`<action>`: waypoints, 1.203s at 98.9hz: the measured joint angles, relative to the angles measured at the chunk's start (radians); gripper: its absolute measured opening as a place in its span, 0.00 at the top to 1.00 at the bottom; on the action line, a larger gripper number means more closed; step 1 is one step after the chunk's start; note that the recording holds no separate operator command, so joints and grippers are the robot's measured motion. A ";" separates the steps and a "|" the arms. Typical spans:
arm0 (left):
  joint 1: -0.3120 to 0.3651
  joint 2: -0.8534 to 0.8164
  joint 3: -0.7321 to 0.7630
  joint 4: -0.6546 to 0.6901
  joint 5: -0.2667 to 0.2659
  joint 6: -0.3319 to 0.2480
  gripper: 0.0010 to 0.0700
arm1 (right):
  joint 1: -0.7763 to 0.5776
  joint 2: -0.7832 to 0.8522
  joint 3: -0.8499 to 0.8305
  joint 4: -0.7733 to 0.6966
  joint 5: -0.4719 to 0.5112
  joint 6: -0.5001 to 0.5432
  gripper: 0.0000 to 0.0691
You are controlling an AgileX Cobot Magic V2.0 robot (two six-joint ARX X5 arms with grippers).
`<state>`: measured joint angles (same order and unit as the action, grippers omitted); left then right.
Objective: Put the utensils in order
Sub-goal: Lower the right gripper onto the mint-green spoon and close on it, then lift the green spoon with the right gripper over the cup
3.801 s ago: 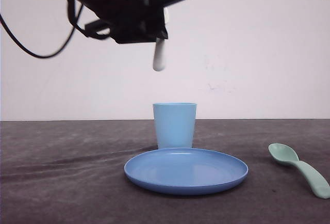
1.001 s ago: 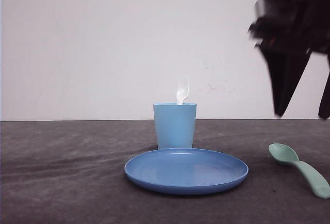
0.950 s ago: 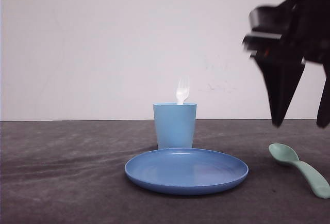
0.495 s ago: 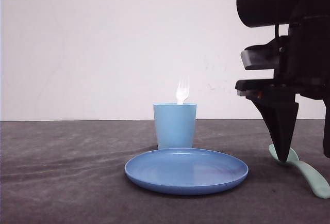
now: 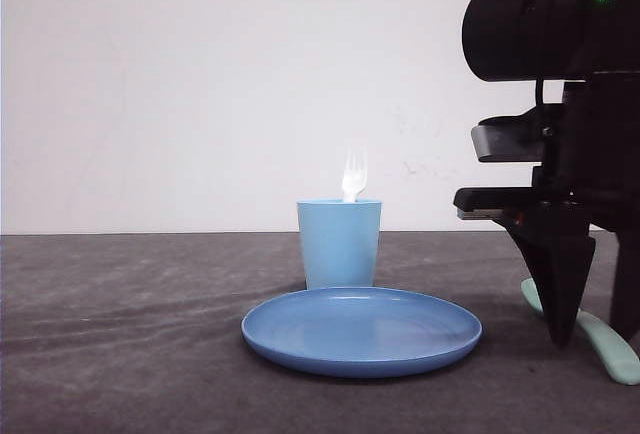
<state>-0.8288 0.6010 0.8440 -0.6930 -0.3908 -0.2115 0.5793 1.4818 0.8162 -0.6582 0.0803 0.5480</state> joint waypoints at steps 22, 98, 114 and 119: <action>0.000 0.000 0.000 -0.007 0.009 -0.012 0.51 | 0.000 0.000 0.000 0.013 0.023 0.001 0.87; 0.000 0.000 0.000 -0.032 0.016 -0.014 0.51 | 0.018 -0.332 -0.003 0.207 0.133 -0.109 0.89; 0.000 0.000 0.000 -0.028 0.016 -0.024 0.51 | 0.055 -0.410 -0.003 0.417 0.134 -0.188 0.89; 0.000 0.000 0.000 -0.026 0.016 -0.029 0.51 | 0.069 -0.409 -0.003 0.486 0.134 -0.214 0.89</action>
<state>-0.8291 0.6010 0.8440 -0.7193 -0.3744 -0.2401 0.6483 1.0725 0.8135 -0.1722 0.2138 0.3340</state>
